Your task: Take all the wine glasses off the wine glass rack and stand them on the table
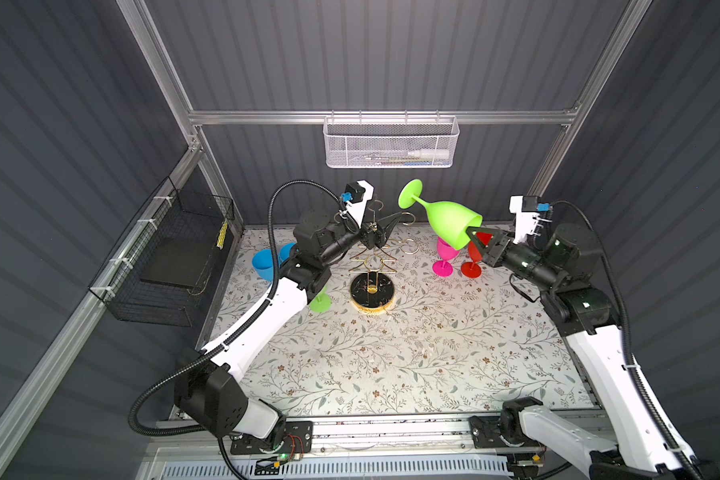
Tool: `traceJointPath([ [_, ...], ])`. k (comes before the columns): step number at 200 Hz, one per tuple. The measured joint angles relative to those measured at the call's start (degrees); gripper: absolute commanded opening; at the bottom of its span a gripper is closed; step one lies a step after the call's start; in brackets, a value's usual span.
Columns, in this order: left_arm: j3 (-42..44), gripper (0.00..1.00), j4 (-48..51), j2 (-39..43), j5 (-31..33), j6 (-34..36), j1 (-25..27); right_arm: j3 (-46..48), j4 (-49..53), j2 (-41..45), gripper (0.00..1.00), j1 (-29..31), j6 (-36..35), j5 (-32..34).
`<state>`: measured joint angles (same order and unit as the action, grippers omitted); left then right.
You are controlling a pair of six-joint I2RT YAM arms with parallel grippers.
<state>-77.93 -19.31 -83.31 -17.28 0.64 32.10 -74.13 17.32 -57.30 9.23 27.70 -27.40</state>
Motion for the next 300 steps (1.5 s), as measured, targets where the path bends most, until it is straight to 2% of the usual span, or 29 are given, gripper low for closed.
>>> traceJointPath([
  [33,2.7,1.0,-0.1,2.6,3.1,0.2,-1.9,-9.3,13.6,1.5,0.0,-3.4,-6.8,6.4],
  [73,9.1,1.0,-1.2,8.2,6.0,-1.9,-7.9,-22.4,34.3,-2.7,0.0,-9.6,-16.1,15.7],
  [90,12.3,1.0,-1.0,11.9,8.7,-2.0,-9.6,-23.3,40.9,-4.7,0.0,-11.1,-18.8,19.4],
  [120,17.0,1.0,-0.3,19.6,12.7,-1.0,-9.7,-21.3,49.7,-8.5,0.0,-12.3,-21.3,26.4],
  [157,18.4,1.0,3.3,26.3,16.6,2.3,-9.7,-15.6,52.0,-13.0,0.0,-12.9,-22.2,36.0],
  [198,21.7,1.0,7.8,32.9,20.2,5.1,-9.7,-15.9,51.5,-24.1,0.0,-14.9,-22.9,39.3],
  [267,26.1,1.0,11.2,35.6,25.1,8.9,-9.7,-35.0,51.7,-48.5,0.0,-18.7,-24.7,39.3],
  [300,27.7,1.0,11.6,36.0,26.8,9.9,-9.7,-42.9,52.0,-56.2,0.0,-19.5,-25.2,38.2],
])
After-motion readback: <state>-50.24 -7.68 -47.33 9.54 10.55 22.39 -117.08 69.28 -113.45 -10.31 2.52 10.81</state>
